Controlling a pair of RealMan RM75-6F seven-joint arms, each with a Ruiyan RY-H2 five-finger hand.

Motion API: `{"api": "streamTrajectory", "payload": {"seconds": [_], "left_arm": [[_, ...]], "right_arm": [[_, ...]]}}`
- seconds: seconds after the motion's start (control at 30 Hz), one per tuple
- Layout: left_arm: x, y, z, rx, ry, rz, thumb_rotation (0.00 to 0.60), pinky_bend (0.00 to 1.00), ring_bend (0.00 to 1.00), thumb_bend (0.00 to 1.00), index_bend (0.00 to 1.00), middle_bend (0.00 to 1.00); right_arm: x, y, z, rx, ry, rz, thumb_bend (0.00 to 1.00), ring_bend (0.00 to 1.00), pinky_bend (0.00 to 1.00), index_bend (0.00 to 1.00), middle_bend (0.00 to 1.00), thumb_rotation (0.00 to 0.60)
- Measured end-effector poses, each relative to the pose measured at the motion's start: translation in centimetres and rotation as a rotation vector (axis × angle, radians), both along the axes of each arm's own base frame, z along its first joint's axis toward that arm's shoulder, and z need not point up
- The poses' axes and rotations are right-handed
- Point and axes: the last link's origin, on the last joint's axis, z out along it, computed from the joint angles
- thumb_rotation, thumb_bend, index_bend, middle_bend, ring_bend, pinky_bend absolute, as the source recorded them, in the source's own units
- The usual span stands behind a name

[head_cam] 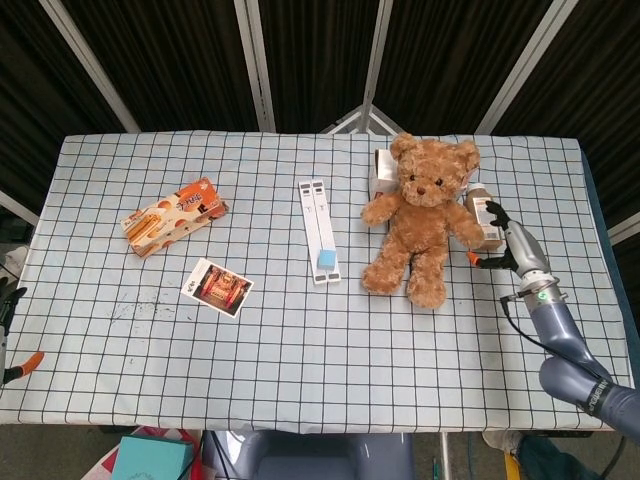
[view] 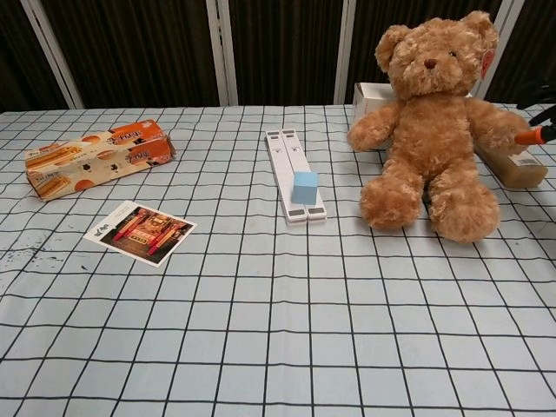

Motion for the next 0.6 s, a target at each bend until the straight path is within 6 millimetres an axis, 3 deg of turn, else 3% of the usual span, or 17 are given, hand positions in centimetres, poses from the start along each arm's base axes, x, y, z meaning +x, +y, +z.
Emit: {"api": "streamTrajectory", "payload": {"seconds": [0.27,0.6], "left_arm": [[-0.3,0.3,0.1,0.0,0.003,0.018,0.6,0.03,0.0,0.24,0.12,0.0],[-0.3,0.4,-0.3,-0.012,0.013,0.02,0.6,0.03,0.0,0.24,0.12,0.0]], "right_arm": [[0.6,-1.8,-1.7,-0.005,0.013,-0.032,0.3,0.37,0.04,0.22,0.31,0.6],[-0.3,-2.4,-2.0,-0.049,0.013,-0.083,0.3,0.48,0.05,0.4,0.44,0.6]]}}
